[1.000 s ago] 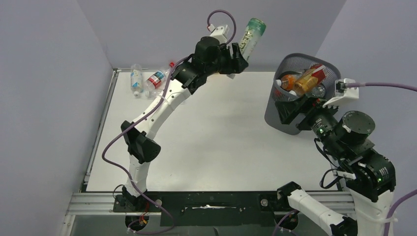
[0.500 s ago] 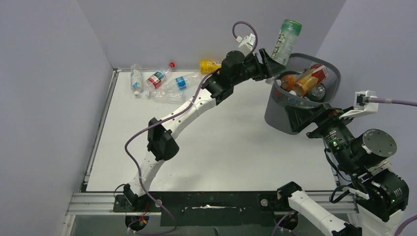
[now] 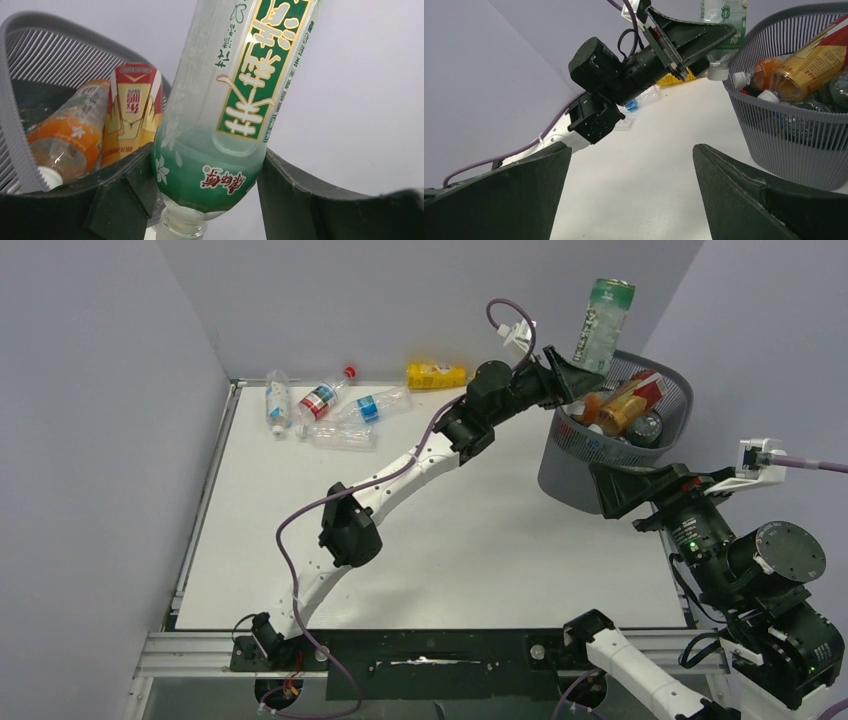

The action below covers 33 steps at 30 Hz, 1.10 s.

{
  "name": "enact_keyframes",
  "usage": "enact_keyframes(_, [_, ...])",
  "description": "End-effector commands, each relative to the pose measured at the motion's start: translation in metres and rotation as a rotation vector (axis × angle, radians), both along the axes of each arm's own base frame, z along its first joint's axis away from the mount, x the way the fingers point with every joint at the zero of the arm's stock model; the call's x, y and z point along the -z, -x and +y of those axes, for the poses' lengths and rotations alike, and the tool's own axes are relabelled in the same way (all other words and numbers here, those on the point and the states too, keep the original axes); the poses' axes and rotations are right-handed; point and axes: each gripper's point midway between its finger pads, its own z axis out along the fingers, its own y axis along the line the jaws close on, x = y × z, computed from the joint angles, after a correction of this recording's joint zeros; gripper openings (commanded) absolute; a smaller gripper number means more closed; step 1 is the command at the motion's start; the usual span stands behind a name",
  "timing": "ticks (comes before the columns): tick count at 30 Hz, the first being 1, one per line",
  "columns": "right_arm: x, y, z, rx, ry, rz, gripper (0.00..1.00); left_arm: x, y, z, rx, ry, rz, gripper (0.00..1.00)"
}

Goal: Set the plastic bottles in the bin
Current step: Pick up the plastic bottle at the center of the board, then place the plastic bottle in the trash bin.

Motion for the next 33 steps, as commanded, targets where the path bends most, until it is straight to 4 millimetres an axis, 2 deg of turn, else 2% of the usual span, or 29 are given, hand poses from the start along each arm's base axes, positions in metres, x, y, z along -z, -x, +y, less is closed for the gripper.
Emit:
enact_keyframes(1, [-0.008, 0.000, 0.002, -0.009, -0.011, -0.030, 0.98, -0.057, -0.001, 0.015, -0.034, 0.132, -0.044, 0.53])
enact_keyframes(3, [-0.005, -0.001, 0.003, -0.013, -0.010, -0.027, 0.98, -0.046, -0.005, 0.015, -0.033, 0.105, 0.005, 0.53])
enact_keyframes(7, [-0.001, -0.005, 0.007, -0.022, -0.009, -0.026, 0.98, -0.033, -0.001, 0.012, -0.002, 0.070, 0.044, 0.53])
enact_keyframes(20, [0.012, -0.016, 0.015, -0.032, -0.015, 0.005, 0.98, -0.012, 0.006, 0.005, 0.085, 0.025, 0.104, 0.55])
enact_keyframes(26, [0.012, -0.017, 0.015, -0.032, -0.018, 0.003, 0.98, -0.003, 0.012, 0.006, 0.130, -0.012, 0.145, 0.56])
enact_keyframes(29, [0.013, -0.018, 0.017, -0.039, -0.019, 0.004, 0.98, 0.005, 0.013, 0.006, 0.154, -0.029, 0.170, 0.62])
enact_keyframes(31, [0.013, -0.019, 0.019, -0.042, -0.020, 0.005, 0.98, 0.011, 0.013, 0.006, 0.172, -0.043, 0.192, 0.86])
enact_keyframes(33, [0.013, -0.019, 0.019, -0.046, -0.023, 0.004, 0.98, 0.016, 0.014, 0.008, 0.192, -0.059, 0.210, 0.88])
